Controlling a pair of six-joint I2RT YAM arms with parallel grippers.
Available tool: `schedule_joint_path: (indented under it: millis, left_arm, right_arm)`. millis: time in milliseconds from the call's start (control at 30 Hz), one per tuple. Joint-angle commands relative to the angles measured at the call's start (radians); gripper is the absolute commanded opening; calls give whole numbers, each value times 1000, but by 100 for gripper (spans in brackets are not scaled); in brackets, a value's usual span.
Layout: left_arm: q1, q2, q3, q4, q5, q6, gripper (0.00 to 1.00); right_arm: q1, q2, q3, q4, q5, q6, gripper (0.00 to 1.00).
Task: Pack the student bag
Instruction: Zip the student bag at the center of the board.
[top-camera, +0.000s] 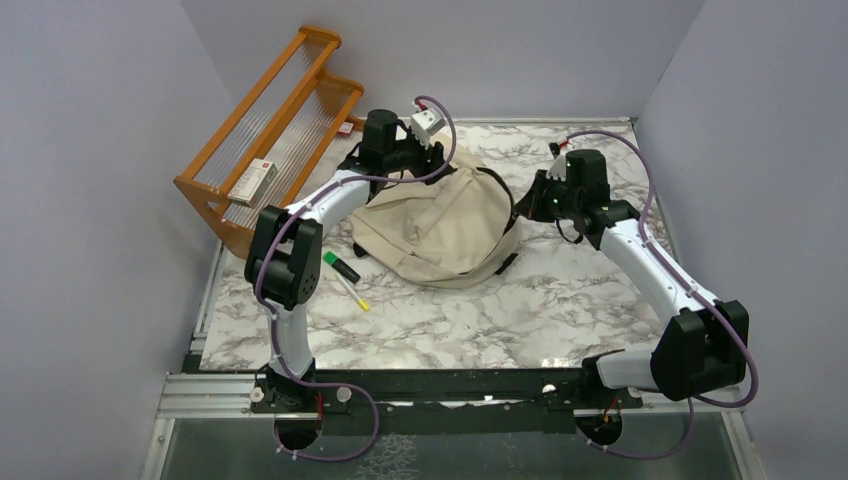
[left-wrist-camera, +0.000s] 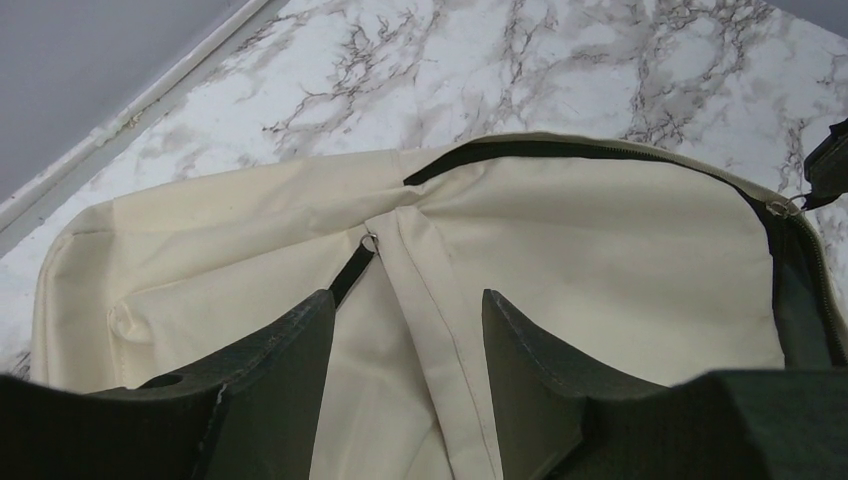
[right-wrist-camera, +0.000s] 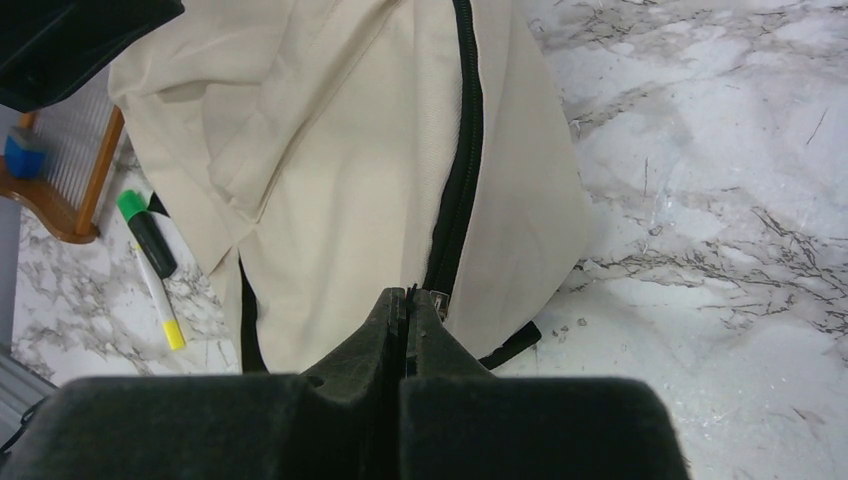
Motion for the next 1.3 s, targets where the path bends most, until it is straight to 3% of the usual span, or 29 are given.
schedule_joint_path:
  millis: [0, 233, 433, 700, 933, 1267]
  left_arm:
    - [-2, -41, 58, -61, 2, 73, 57]
    - [-2, -33, 89, -109, 190, 295, 59]
    - [-13, 60, 248, -263, 312, 518, 59]
    - [-99, 194, 446, -531, 224, 799, 58]
    - [-186, 246, 492, -666, 174, 1043, 57]
    - [-264, 327, 612, -696, 149, 1108, 55]
  right_arm:
    - [0, -38, -1, 0, 12, -14, 1]
    - [0, -41, 6, -11, -12, -13, 0]
    - [0, -58, 16, -48, -37, -17, 1]
    - [0, -105, 2, -54, -69, -8, 1]
    - [0, -124, -9, -58, -87, -15, 1]
    - [0, -137, -18, -82, -59, -41, 0]
